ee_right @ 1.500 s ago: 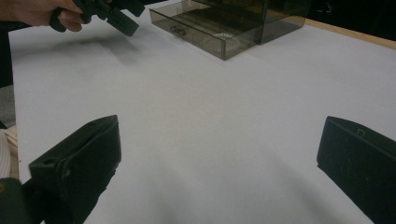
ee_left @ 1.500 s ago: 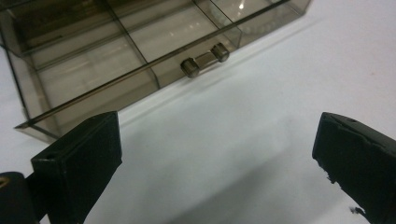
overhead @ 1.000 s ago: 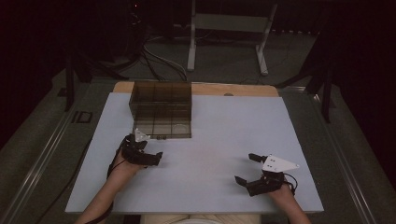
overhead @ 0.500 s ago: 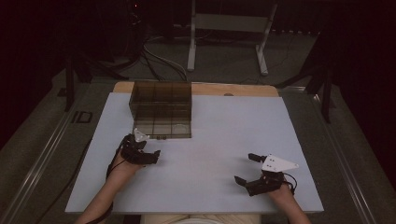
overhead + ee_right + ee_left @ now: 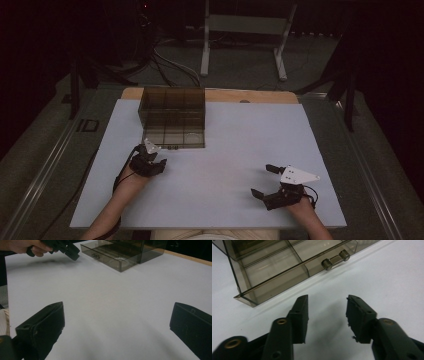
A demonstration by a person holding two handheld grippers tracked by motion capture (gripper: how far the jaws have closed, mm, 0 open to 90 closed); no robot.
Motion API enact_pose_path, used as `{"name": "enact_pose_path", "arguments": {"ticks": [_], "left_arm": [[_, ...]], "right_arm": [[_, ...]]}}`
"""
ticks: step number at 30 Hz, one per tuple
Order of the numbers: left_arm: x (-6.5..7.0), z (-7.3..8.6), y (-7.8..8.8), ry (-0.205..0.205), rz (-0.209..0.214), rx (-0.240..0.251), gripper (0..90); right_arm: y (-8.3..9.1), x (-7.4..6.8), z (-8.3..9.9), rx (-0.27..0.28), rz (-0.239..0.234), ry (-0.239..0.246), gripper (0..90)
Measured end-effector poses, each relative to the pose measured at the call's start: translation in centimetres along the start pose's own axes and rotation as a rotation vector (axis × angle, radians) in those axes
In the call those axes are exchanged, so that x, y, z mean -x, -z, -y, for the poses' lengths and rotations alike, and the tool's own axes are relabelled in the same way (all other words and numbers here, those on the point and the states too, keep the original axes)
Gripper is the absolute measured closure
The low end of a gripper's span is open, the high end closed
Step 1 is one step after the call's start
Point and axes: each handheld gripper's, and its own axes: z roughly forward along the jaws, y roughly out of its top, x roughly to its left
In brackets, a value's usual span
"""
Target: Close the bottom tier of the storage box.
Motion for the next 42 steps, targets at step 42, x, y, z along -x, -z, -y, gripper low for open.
{"name": "enact_pose_path", "arguments": {"ticks": [42], "left_arm": [[-1.0, -1.8, -2.2, -0.032, 0.027, -0.007, 90.0]], "right_arm": [[0.0, 0.0, 0.0, -0.001, 0.004, 0.0, 0.0]]}}
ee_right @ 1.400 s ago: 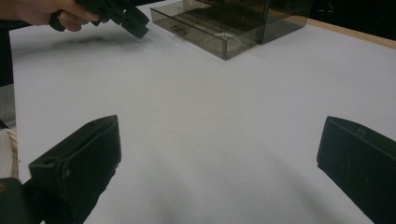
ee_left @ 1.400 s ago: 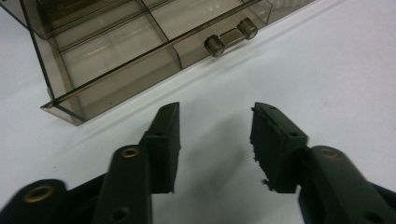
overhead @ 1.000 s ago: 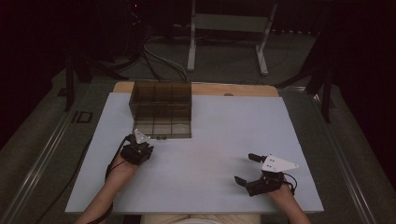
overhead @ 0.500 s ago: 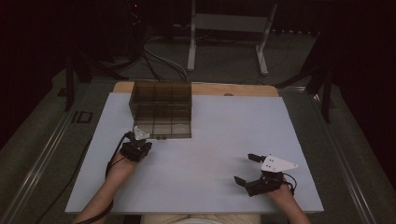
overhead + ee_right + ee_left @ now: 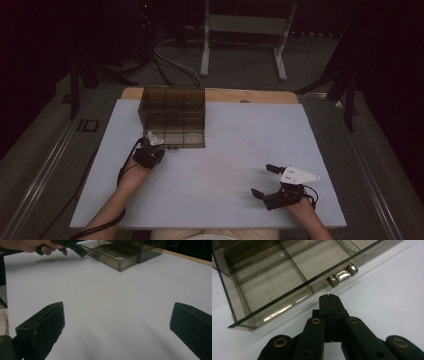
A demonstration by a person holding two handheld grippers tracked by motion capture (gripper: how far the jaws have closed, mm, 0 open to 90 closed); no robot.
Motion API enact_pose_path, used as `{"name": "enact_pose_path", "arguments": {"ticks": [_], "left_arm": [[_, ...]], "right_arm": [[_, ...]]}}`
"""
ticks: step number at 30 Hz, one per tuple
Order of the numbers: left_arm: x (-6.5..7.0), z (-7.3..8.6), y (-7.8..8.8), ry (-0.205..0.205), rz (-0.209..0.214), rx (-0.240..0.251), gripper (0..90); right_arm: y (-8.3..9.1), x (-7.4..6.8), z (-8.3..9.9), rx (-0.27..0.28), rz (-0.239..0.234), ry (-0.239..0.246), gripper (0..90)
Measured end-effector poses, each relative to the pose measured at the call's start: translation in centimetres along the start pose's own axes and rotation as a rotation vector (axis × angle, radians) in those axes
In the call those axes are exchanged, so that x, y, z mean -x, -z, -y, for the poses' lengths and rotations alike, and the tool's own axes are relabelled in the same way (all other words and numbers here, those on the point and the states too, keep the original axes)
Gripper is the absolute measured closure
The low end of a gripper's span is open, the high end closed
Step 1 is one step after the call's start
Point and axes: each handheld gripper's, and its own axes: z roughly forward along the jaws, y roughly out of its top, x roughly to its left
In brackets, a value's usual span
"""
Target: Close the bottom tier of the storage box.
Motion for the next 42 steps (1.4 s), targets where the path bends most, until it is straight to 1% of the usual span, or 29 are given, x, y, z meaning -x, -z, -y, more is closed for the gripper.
{"name": "enact_pose_path", "arguments": {"ticks": [2, 4, 7, 8, 18, 30, 32, 36, 42], "left_arm": [[0.0, -0.1, -0.2, -0.012, -0.001, -0.007, 90.0], [0.1, -0.2, -0.3, -0.015, -0.012, -0.005, 90.0], [0.1, -0.3, -0.5, -0.02, -0.017, -0.007, 90.0], [0.0, -0.3, -0.6, -0.013, -0.016, -0.005, 90.0], [0.1, -0.6, -1.1, -0.017, -0.017, -0.009, 90.0], [0.0, -0.8, -1.4, -0.022, -0.027, -0.006, 90.0], [0.0, -0.8, -1.4, -0.017, -0.025, -0.005, 90.0], [-0.1, -0.8, -1.4, -0.02, -0.021, -0.007, 90.0], [-0.2, -0.8, -1.4, -0.024, -0.029, -0.008, 90.0]], "right_arm": [[0.0, 0.0, 0.0, 0.0, -0.001, 0.0, 0.0], [0.0, 0.0, 0.0, 0.001, -0.001, -0.001, 0.0], [0.0, 0.0, 0.0, 0.002, 0.0, -0.003, 0.0], [0.0, 0.0, 0.0, 0.002, 0.0, -0.003, 0.0], [0.0, 0.0, 0.0, 0.002, -0.002, -0.003, 0.0], [0.0, 0.0, 0.0, 0.002, -0.002, -0.003, 0.0], [0.0, 0.0, 0.0, 0.002, -0.002, -0.003, 0.0], [0.0, 0.0, 0.0, 0.001, -0.004, -0.002, 0.0], [0.0, 0.0, 0.0, 0.001, -0.003, 0.001, 0.0]]}}
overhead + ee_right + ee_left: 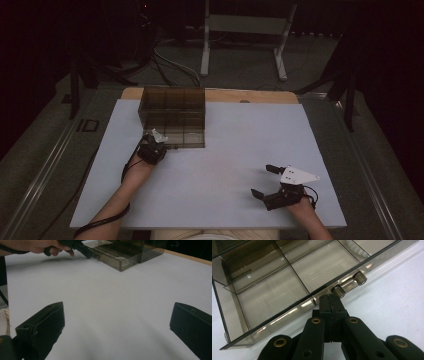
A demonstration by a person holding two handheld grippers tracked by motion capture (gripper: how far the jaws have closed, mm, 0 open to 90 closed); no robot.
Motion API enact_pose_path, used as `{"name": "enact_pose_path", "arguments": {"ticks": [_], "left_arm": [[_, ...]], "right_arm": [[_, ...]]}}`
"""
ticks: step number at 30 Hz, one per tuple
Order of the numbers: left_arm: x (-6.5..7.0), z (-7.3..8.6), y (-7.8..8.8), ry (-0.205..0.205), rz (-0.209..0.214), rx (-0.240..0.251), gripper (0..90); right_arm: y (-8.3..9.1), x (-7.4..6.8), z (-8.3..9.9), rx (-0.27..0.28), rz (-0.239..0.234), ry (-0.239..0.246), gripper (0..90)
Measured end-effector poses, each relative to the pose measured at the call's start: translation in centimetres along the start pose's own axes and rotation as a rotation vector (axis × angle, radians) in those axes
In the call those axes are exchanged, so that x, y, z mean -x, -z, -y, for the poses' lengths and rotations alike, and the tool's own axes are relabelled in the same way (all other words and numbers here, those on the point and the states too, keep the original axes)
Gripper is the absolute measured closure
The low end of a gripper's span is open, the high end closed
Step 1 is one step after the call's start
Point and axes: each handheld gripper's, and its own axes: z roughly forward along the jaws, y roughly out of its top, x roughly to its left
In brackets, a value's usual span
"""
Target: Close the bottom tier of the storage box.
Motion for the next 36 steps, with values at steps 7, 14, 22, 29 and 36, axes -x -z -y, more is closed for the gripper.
{"name": "enact_pose_path", "arguments": {"ticks": [7, 14, 22, 29, 36], "left_arm": [[-0.22, -0.12, -0.09, 0.005, 0.002, 0.001, 90.0], [-0.19, -0.24, -0.04, 0.006, 0.004, 0.007, 90.0], [-0.27, -0.32, -0.09, 0.006, 0.009, 0.01, 90.0], [-0.34, -0.51, -0.21, 0.009, 0.007, 0.009, 90.0], [-0.39, -0.79, -0.34, 0.007, 0.007, 0.007, 90.0]], "right_arm": [[-0.02, 0.01, 0.01, -0.002, -0.002, -0.002, 0.0], [-0.02, 0.02, 0.02, -0.002, -0.001, -0.003, 0.0], [-0.02, 0.02, 0.02, -0.004, -0.002, -0.003, 0.0], [-0.03, 0.02, 0.02, -0.003, -0.002, -0.004, 0.0], [-0.03, 0.02, 0.02, -0.003, -0.002, -0.004, 0.0]]}}
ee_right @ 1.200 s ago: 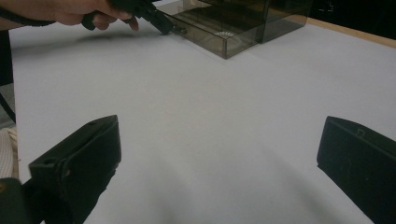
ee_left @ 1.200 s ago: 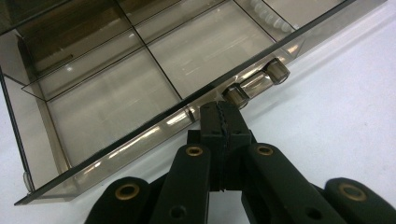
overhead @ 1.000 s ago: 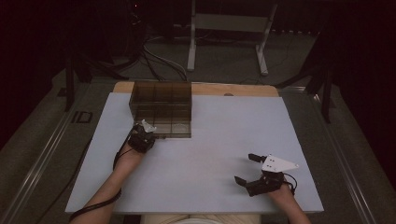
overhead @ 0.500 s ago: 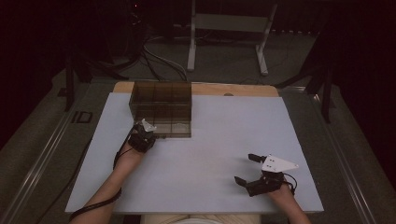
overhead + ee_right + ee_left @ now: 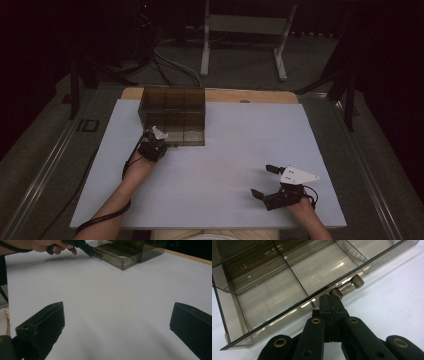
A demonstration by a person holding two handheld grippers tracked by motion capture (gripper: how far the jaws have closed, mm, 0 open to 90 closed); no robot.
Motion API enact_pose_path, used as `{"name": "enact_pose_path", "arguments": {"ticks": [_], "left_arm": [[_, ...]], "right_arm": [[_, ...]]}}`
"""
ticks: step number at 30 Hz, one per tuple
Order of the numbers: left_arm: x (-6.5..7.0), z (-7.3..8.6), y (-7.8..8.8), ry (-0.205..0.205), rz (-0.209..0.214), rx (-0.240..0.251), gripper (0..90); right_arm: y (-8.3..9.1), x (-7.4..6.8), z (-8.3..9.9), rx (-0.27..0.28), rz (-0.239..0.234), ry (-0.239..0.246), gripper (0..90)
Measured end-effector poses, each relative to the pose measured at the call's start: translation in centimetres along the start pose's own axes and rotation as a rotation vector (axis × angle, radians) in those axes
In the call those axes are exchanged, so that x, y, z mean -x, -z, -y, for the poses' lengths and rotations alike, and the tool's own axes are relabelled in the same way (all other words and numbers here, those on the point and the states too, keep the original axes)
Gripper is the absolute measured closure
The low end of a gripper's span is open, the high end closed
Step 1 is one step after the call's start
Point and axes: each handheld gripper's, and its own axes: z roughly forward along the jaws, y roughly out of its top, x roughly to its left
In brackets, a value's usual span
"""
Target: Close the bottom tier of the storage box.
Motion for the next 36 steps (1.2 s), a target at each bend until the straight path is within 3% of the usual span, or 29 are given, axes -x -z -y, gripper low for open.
{"name": "enact_pose_path", "arguments": {"ticks": [36], "left_arm": [[-0.49, -0.33, -0.74, 0.011, -0.014, -0.01, 90.0]], "right_arm": [[0.11, 0.06, 0.0, 0.003, 0.0, 0.0, 0.0]]}}
